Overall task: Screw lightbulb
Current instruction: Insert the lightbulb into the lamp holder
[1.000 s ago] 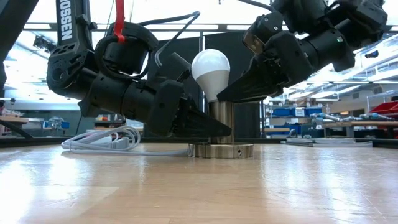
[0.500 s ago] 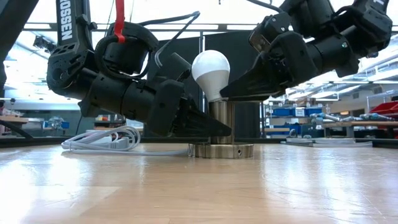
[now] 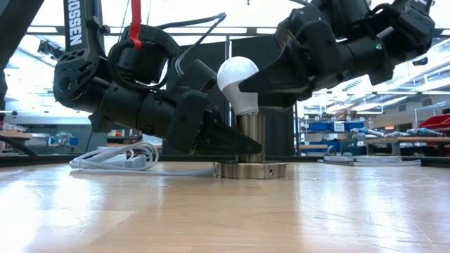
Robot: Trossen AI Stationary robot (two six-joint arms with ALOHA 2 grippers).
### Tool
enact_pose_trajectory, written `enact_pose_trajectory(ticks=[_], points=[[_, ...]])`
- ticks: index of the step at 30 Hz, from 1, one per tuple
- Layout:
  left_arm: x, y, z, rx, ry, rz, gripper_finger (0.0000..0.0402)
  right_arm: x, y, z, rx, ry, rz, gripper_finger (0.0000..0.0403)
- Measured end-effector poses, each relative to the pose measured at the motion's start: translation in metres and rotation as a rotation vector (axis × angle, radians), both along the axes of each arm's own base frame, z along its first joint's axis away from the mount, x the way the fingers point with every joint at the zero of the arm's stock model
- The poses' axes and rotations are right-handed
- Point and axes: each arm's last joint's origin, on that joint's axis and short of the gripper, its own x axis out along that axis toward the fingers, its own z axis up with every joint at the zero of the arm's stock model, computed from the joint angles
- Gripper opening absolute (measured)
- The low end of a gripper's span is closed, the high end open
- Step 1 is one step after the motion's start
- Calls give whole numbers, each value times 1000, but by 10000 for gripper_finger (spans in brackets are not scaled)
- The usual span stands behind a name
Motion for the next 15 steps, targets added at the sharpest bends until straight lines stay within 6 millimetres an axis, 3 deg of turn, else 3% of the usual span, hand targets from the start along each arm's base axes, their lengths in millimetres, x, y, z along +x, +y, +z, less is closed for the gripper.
enact_pose_trajectory(ticks=[15], points=[[0, 0, 0, -2, -4, 0, 188, 10, 0, 4, -48, 13, -35, 292]])
